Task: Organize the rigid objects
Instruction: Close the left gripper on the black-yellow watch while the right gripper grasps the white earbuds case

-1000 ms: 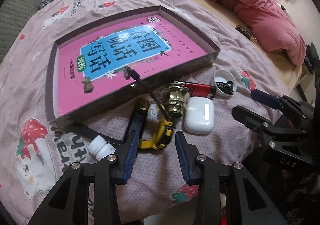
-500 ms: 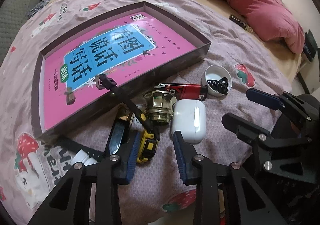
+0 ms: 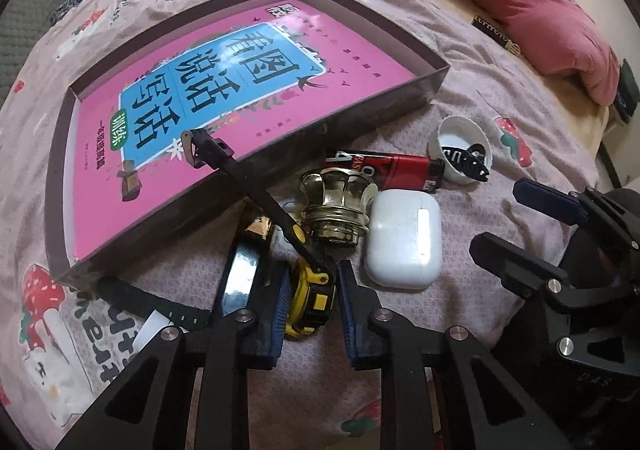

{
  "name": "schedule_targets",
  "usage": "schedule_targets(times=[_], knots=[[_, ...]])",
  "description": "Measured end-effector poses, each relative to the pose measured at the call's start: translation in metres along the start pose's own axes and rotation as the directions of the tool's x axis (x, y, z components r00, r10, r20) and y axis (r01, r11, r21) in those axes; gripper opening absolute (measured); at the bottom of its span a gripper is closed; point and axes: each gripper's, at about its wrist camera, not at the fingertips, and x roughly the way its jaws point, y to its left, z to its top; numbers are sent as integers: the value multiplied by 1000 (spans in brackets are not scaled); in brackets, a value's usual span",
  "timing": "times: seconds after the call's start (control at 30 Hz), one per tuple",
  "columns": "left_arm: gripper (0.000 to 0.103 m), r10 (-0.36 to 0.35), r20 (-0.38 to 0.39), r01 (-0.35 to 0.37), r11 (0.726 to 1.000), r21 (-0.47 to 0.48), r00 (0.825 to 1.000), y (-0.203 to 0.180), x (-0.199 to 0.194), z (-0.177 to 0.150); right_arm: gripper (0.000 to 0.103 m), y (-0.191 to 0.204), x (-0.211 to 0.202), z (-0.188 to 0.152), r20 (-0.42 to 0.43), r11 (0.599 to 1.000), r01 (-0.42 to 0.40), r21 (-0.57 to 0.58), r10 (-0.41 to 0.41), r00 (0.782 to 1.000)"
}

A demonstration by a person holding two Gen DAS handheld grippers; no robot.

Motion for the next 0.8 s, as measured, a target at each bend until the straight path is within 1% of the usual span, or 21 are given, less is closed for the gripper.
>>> schedule_targets(times=[0.17, 0.23, 0.4, 0.47, 0.57, 0.67, 0.8], knots=[[23, -4, 41, 5, 1000, -26, 999, 10, -1, -5, 68, 8, 4, 0, -6, 999, -37, 6, 37, 999], [23, -20, 52, 22, 999, -44, 998, 15, -1, -7, 68, 12, 7, 1, -10, 999, -44, 11, 44, 999], [23, -14, 79, 17, 999, -29, 997, 17, -1, -9, 68, 20, 21, 1, -48, 998, -52, 35, 53, 997], [23, -10, 96, 12, 1000, -25, 995, 17, -1, -9, 68, 24, 26, 1, -59, 998, -45, 46, 48, 997], [22, -10, 126, 17, 998, -53, 992, 22, -5, -7, 68, 28, 30, 3, -50, 997, -36, 71, 40, 998], [22, -47, 139, 61, 993, -96, 989, 33, -7, -6, 68, 30, 32, 5, -41, 996, -19, 91, 23, 999], [22, -70, 149, 87, 990, -110, 986, 39, -10, -5, 68, 41, 39, 6, -60, 997, 12, 75, -8, 998]])
